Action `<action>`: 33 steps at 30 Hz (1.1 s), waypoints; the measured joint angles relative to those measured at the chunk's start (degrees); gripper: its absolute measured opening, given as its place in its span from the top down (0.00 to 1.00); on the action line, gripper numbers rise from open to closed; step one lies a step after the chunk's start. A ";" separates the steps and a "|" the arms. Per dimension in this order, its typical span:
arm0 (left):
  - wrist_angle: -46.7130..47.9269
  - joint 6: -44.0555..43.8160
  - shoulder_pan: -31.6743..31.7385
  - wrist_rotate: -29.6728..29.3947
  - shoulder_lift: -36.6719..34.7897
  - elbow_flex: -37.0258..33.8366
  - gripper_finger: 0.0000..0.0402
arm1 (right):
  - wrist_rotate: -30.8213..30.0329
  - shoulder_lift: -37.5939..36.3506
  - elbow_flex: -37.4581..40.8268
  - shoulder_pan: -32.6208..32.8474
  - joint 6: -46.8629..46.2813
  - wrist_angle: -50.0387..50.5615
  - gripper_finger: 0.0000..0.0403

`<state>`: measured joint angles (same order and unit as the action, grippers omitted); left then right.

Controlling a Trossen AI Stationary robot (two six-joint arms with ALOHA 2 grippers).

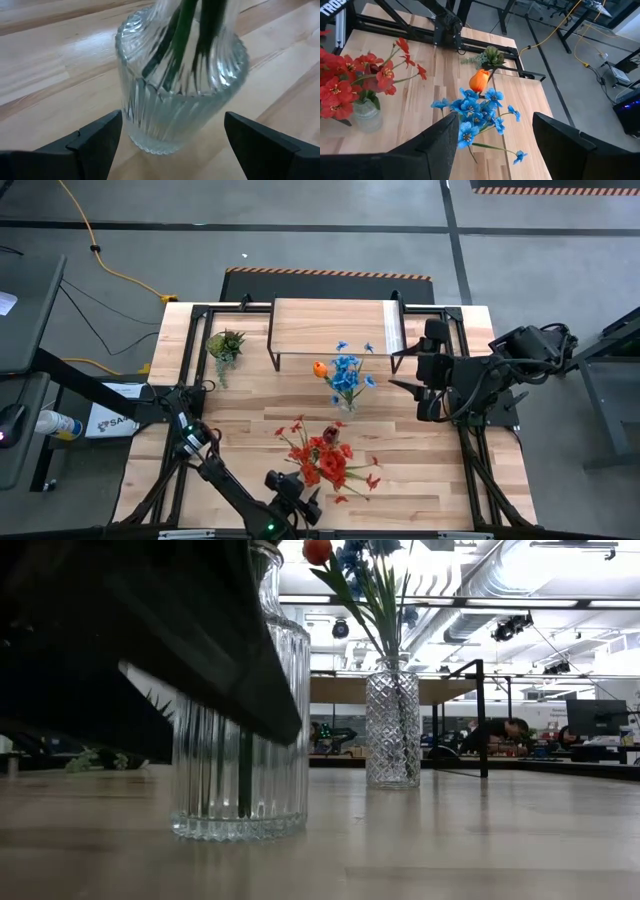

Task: Pick and place flowers into a vace then onto a shelf
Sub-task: Put the bottom transparent vase on the shelf

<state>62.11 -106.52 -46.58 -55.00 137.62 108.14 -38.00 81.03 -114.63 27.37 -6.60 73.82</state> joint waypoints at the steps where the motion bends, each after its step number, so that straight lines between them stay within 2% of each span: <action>1: -0.09 0.20 0.21 0.00 0.16 0.00 0.05 | 0.20 0.00 -0.01 0.00 -0.02 0.00 0.39; 11: -0.51 3.53 1.70 -3.13 0.68 0.00 0.05 | 0.33 0.00 0.00 0.01 -0.02 -0.62 0.39; 21: -0.74 5.45 2.95 -3.23 0.68 0.00 0.05 | 0.11 0.00 0.00 0.01 0.03 -0.83 0.39; 24: -0.76 5.81 3.10 -2.34 0.83 0.00 0.09 | 0.07 0.00 0.00 0.00 0.02 -0.83 0.39; 29: -1.85 5.84 3.10 -1.86 1.12 -0.02 0.21 | 0.44 0.00 0.00 0.00 0.01 -0.83 0.39; 33: -2.08 5.81 3.10 -2.16 1.12 -0.02 0.21 | 0.46 0.00 0.00 0.01 0.01 -0.84 0.39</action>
<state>60.03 -100.71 -43.48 -57.17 138.74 108.12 -37.54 81.03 -114.63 27.38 -6.59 72.99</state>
